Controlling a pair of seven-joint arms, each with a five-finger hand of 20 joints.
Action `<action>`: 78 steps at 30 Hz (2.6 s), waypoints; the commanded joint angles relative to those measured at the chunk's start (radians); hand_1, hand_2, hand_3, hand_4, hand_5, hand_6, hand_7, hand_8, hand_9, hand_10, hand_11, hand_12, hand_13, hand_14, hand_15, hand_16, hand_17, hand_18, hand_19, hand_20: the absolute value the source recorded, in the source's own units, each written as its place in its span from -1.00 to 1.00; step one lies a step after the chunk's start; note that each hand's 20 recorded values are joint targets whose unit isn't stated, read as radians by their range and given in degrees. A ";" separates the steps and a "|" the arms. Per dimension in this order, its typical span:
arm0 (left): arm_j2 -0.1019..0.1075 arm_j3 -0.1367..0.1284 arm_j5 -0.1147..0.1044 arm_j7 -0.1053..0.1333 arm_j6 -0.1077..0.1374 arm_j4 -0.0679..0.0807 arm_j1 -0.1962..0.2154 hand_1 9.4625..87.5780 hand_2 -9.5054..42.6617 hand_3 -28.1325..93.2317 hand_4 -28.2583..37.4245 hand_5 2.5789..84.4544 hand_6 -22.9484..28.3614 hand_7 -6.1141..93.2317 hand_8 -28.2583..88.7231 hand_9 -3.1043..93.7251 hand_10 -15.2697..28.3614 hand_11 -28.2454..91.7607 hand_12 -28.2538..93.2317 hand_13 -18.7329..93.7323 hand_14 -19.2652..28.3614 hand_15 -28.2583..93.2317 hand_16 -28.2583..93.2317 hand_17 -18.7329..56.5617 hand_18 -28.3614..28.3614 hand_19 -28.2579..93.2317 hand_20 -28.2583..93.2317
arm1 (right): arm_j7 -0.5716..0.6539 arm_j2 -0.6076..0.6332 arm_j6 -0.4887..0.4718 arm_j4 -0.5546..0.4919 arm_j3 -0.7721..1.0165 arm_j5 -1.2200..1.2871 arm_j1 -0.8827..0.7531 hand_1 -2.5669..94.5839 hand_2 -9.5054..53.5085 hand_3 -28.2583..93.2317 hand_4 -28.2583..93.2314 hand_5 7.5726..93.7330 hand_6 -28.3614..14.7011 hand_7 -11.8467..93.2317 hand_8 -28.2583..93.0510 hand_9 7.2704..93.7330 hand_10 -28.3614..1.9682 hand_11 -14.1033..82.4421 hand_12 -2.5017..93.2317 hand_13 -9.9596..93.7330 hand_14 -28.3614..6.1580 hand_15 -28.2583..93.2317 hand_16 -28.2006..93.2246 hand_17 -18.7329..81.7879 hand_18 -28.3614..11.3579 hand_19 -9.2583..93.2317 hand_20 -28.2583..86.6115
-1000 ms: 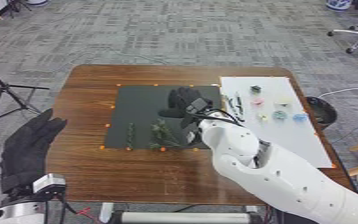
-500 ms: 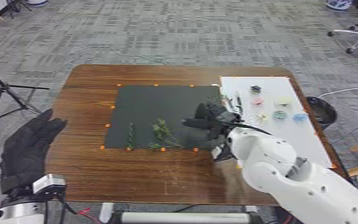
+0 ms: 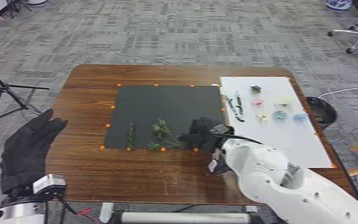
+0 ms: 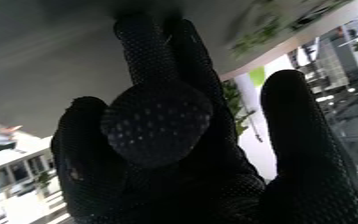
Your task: Arrange flowers
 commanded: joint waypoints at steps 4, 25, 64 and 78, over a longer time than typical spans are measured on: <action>0.005 0.006 -0.004 -0.008 -0.012 -0.002 0.001 -0.65 -0.85 0.64 -0.87 0.20 -0.02 -0.57 -0.63 0.13 0.36 -0.13 -0.28 0.07 0.55 -0.15 -0.51 -0.25 0.43 -0.36 -0.18 | 0.002 -0.043 -0.020 -0.013 -0.064 0.028 0.030 -0.34 -0.11 0.12 -0.66 0.49 0.09 -0.55 -0.64 0.67 -0.25 -0.49 -0.65 1.00 0.38 0.39 -0.07 0.72 -0.23 1.00 0.32; 0.021 0.017 -0.006 -0.015 -0.015 0.006 -0.020 -0.65 -0.86 0.64 -0.87 0.20 -0.02 -0.57 -0.63 0.13 0.36 -0.14 -0.28 0.07 0.56 -0.15 -0.51 -0.25 0.43 -0.36 -0.18 | -0.087 -0.061 0.168 0.030 -0.050 -0.060 0.113 -0.33 -0.13 0.15 -0.66 0.50 0.10 -0.53 -0.64 0.68 -0.22 -0.47 -0.64 1.00 0.37 0.38 -0.07 0.71 -0.25 1.00 0.32; 0.000 0.039 -0.008 -0.002 -0.021 0.017 -0.027 -0.65 -0.86 0.64 -0.87 0.20 -0.01 -0.58 -0.63 0.13 0.36 -0.14 -0.28 0.07 0.55 -0.15 -0.51 -0.25 0.43 -0.36 -0.18 | -0.427 -0.263 -0.281 0.356 -0.026 -0.083 0.242 -0.43 -0.02 0.29 -0.76 0.16 0.21 -0.58 -0.64 0.16 0.11 -0.56 -0.78 0.93 0.35 0.34 -0.03 0.52 -0.43 1.00 0.35; 0.002 0.045 -0.009 0.000 -0.026 0.018 -0.025 -0.65 -0.86 0.64 -0.86 0.20 -0.02 -0.58 -0.63 0.13 0.36 -0.14 -0.28 0.07 0.55 -0.15 -0.51 -0.25 0.43 -0.37 -0.18 | -0.325 -0.252 -0.162 0.349 -0.035 -0.077 0.264 -0.40 -0.03 0.26 -0.75 0.17 0.18 -0.58 -0.64 0.18 0.05 -0.55 -0.77 0.94 0.36 0.35 -0.04 0.55 -0.41 1.00 0.35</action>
